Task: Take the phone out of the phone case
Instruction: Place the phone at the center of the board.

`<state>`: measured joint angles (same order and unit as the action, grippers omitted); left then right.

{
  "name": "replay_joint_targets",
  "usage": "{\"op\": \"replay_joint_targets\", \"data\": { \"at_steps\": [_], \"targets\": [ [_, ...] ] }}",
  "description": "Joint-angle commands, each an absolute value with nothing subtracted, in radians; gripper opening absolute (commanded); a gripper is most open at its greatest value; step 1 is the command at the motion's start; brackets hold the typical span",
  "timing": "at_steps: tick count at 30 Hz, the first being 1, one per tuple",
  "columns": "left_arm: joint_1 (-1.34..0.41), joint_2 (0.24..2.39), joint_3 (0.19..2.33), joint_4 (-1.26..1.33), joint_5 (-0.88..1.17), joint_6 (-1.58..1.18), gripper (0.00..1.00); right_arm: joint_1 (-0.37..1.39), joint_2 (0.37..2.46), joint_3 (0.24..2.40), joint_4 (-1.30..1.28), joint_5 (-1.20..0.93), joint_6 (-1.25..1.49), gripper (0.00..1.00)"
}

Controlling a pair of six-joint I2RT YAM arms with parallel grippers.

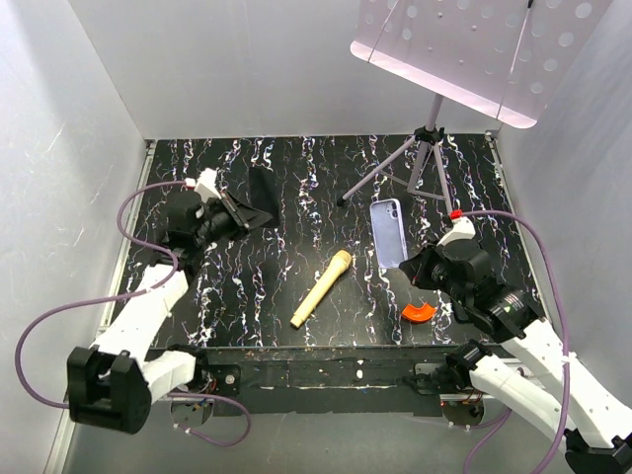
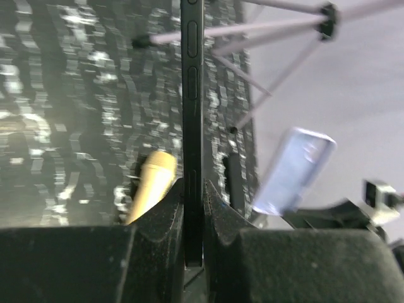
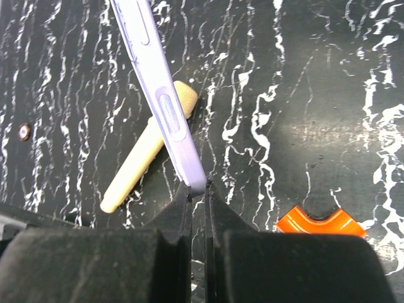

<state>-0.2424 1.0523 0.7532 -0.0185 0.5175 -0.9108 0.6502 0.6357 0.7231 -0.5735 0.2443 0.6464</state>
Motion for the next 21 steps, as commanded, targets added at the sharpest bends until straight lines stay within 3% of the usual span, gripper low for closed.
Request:
{"op": "replay_joint_targets", "data": {
  "at_steps": [1, 7, 15, 19, 21],
  "targets": [
    [-0.102, 1.170, 0.811, -0.097, 0.583, -0.770, 0.00, 0.649, 0.612, 0.716, -0.509, 0.135, 0.630, 0.01],
    [0.036, 1.498, 1.012, -0.188, 0.523, -0.589, 0.00, 0.649, 0.618, 0.706, -0.476, 0.078, 0.624, 0.01],
    [0.107, 1.926, 1.561, -0.556, 0.362, -0.237, 0.00, 0.647, 0.578, 0.683, -0.494, 0.049, 0.637, 0.01],
    [0.123, 2.040, 1.706, -0.623, 0.388, -0.254, 0.00, 0.646, 0.560, 0.686, -0.525, 0.055, 0.638, 0.01],
    [0.147, 2.019, 1.615, -0.493, 0.472, -0.398, 0.00, 0.647, 0.552, 0.696, -0.537, 0.063, 0.640, 0.01]
  ]
}}
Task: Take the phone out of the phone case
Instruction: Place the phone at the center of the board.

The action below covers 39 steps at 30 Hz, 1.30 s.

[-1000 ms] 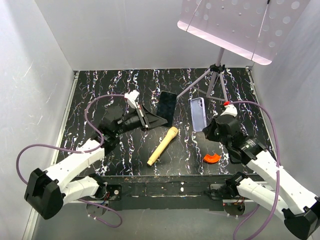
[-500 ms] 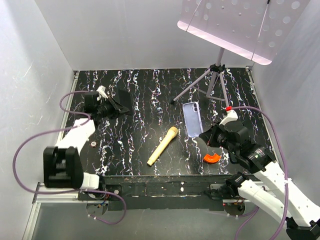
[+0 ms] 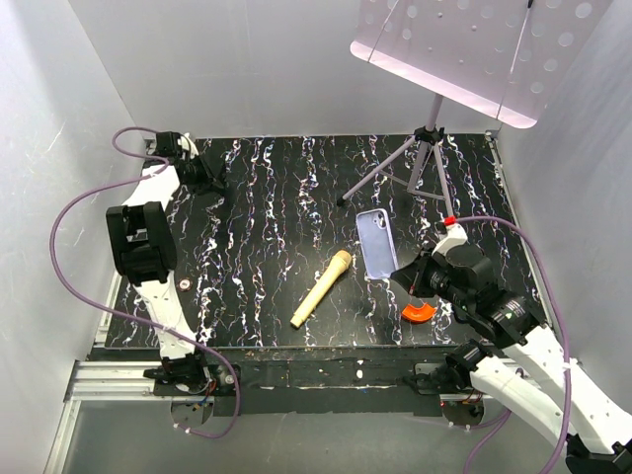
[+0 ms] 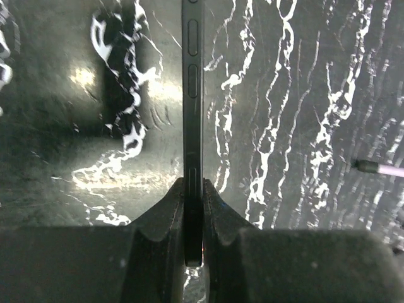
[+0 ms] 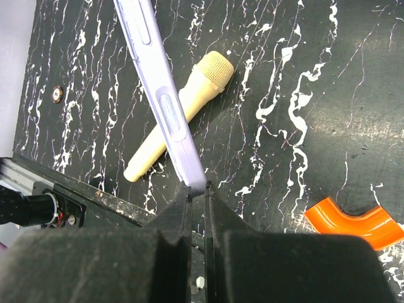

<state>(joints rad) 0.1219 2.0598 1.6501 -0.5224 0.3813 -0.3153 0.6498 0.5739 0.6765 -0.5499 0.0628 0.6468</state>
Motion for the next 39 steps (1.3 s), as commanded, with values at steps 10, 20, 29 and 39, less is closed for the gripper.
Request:
{"op": "replay_joint_targets", "data": {
  "at_steps": [10, 20, 29, 39],
  "targets": [
    [0.100, 1.787, 0.977, 0.465, 0.022, -1.285, 0.00, 0.647, 0.598, 0.732, -0.523, 0.031, 0.644, 0.01],
    [0.041, 1.951, 1.124, 0.417, -0.339, -1.416, 0.00, 0.647, 0.555, 0.745, -0.598, 0.032, 0.670, 0.01],
    [0.029, 2.052, 1.155, 0.465, -0.492, -1.450, 0.05, 0.646, 0.626, 0.790, -0.617, -0.027, 0.670, 0.01],
    [0.015, 2.077, 1.154, 0.465, -0.489, -1.485, 0.49, 0.646, 0.733, 0.795, -0.546, -0.123, 0.686, 0.01]
  ]
}}
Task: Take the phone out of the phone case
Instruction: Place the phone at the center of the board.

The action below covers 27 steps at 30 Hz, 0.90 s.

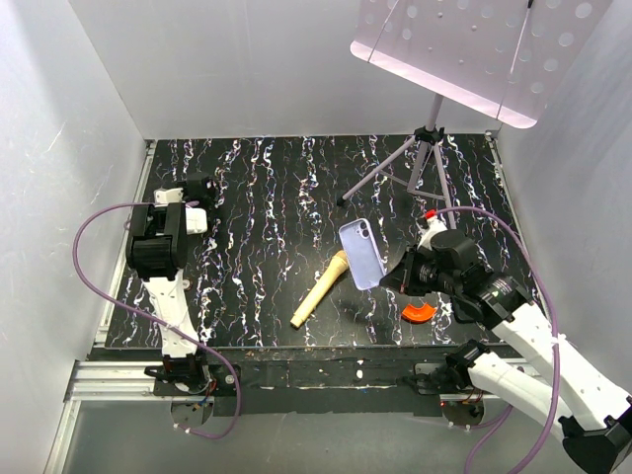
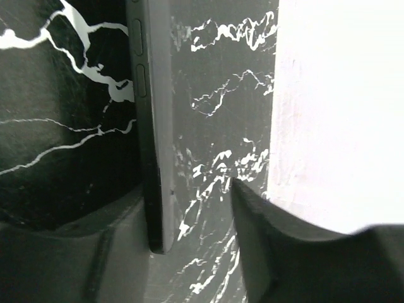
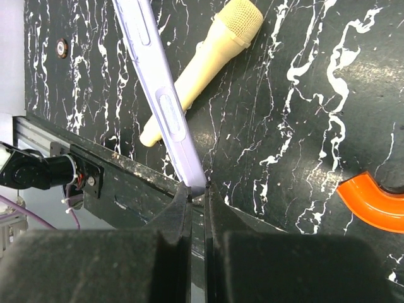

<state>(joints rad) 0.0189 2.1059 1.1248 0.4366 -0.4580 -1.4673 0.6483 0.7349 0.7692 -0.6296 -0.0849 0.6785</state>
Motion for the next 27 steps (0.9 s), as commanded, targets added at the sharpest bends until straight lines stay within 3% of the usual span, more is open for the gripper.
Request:
{"op": "replay_joint_targets", "data": {
  "at_steps": [1, 4, 7, 15, 19, 22, 27],
  "targets": [
    [0.015, 2.059, 1.151, 0.444, -0.485, -1.488, 0.55, 0.646, 0.738, 0.793, -0.542, -0.124, 0.684, 0.01],
    [0.014, 2.004, 1.141, 0.335, -0.463, -1.488, 0.90, 0.646, 0.752, 0.793, -0.520, -0.121, 0.680, 0.01],
    [0.015, 1.936, 1.123, 0.243, -0.437, -1.485, 0.98, 0.646, 0.767, 0.814, -0.512, -0.118, 0.664, 0.01],
    [0.026, 1.772, 0.993, 0.080, -0.232, -1.558, 0.98, 0.646, 0.837, 0.905, -0.535, -0.141, 0.575, 0.01],
    [0.025, 1.694, 0.925, 0.135, -0.074, -1.496, 0.95, 0.646, 0.876, 0.948, -0.575, -0.161, 0.534, 0.01],
    [0.015, 1.643, 0.878, 0.288, 0.173, -1.332, 0.81, 0.646, 0.884, 0.937, -0.565, -0.219, 0.522, 0.01],
    [-0.037, 1.646, 0.749, 0.794, 0.660, -1.310, 0.77, 0.644, 0.917, 0.919, -0.542, -0.339, 0.508, 0.01]
  ]
}}
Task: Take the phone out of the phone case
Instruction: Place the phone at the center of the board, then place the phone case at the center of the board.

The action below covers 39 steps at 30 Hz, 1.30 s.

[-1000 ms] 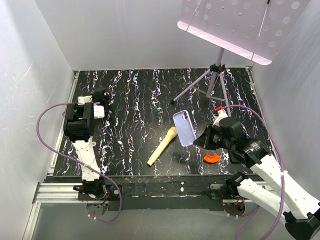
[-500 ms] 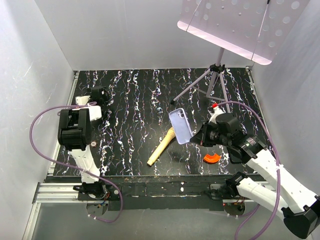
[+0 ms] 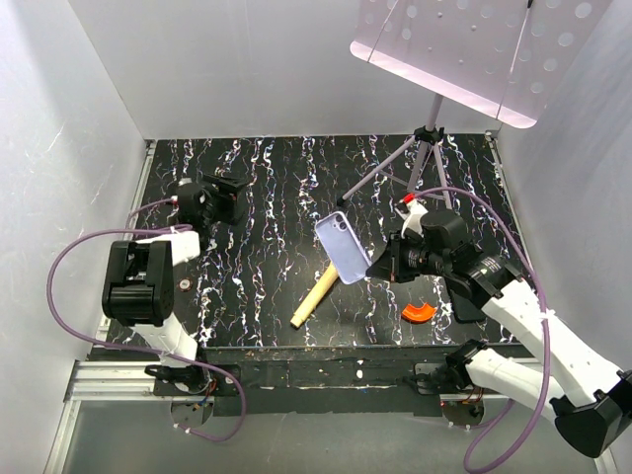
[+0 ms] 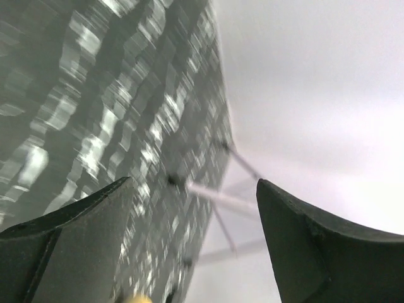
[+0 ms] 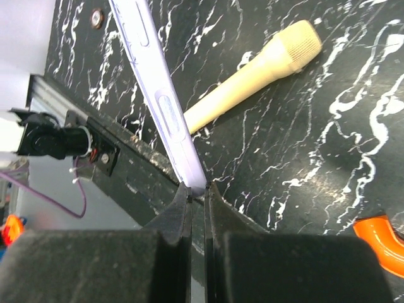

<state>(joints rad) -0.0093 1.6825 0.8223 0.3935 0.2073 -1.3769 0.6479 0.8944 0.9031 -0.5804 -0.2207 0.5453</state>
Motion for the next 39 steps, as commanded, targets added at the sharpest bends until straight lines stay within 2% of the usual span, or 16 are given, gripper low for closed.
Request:
{"op": "replay_joint_targets", "data": {
  "at_steps": [1, 3, 4, 6, 8, 11, 13, 16, 19, 24, 28, 34, 37, 39],
  "targets": [
    [-0.040, 1.638, 0.717, 0.869, 0.728, -1.319, 0.77, 0.644, 0.934, 0.923, -0.541, -0.369, 0.499, 0.01],
    [-0.052, 1.593, 0.640, 0.986, 0.819, -1.313, 0.74, 0.644, 0.977, 0.943, -0.554, -0.416, 0.470, 0.01],
    [-0.057, 1.559, 0.603, 0.954, 0.854, -1.264, 0.74, 0.644, 1.011, 0.963, -0.580, -0.423, 0.442, 0.01],
    [-0.066, 1.446, 0.563, 0.764, 0.890, -1.122, 0.74, 0.646, 1.096, 1.044, -0.653, -0.419, 0.344, 0.01],
    [-0.078, 1.304, 0.561, 0.485, 0.855, -0.920, 0.73, 0.646, 1.204, 1.144, -0.748, -0.329, 0.261, 0.01],
    [-0.080, 1.035, 0.624, -0.041, 0.569, -0.627, 0.76, 0.646, 1.380, 1.305, -0.830, -0.137, 0.167, 0.01],
    [-0.080, 0.929, 0.646, -0.190, 0.384, -0.580, 0.81, 0.647, 1.521, 1.432, -0.877, -0.092, 0.111, 0.01],
    [-0.078, 0.958, 0.689, -0.221, 0.464, -0.555, 0.81, 0.660, 1.696, 1.602, -0.902, -0.135, 0.003, 0.01],
    [-0.080, 0.989, 0.692, -0.233, 0.532, -0.600, 0.76, 0.686, 1.891, 1.813, -0.988, -0.078, -0.127, 0.01],
    [-0.084, 0.870, 0.594, -0.181, 0.526, -0.666, 0.75, 0.699, 2.169, 2.115, -1.022, -0.005, -0.273, 0.01],
    [-0.084, 0.813, 0.571, -0.224, 0.554, -0.672, 0.74, 0.693, 2.292, 2.230, -0.991, 0.061, -0.354, 0.01],
    [-0.086, 0.721, 0.529, -0.262, 0.525, -0.670, 0.74, 0.678, 2.378, 2.267, -0.917, 0.098, -0.451, 0.02],
    [-0.086, 0.721, 0.526, -0.265, 0.525, -0.676, 0.74, 0.678, 2.416, 2.298, -0.896, 0.127, -0.475, 0.11],
    [-0.086, 0.729, 0.529, -0.264, 0.525, -0.681, 0.74, 0.678, 2.428, 2.298, -0.865, 0.149, -0.489, 0.13]
  ]
}}
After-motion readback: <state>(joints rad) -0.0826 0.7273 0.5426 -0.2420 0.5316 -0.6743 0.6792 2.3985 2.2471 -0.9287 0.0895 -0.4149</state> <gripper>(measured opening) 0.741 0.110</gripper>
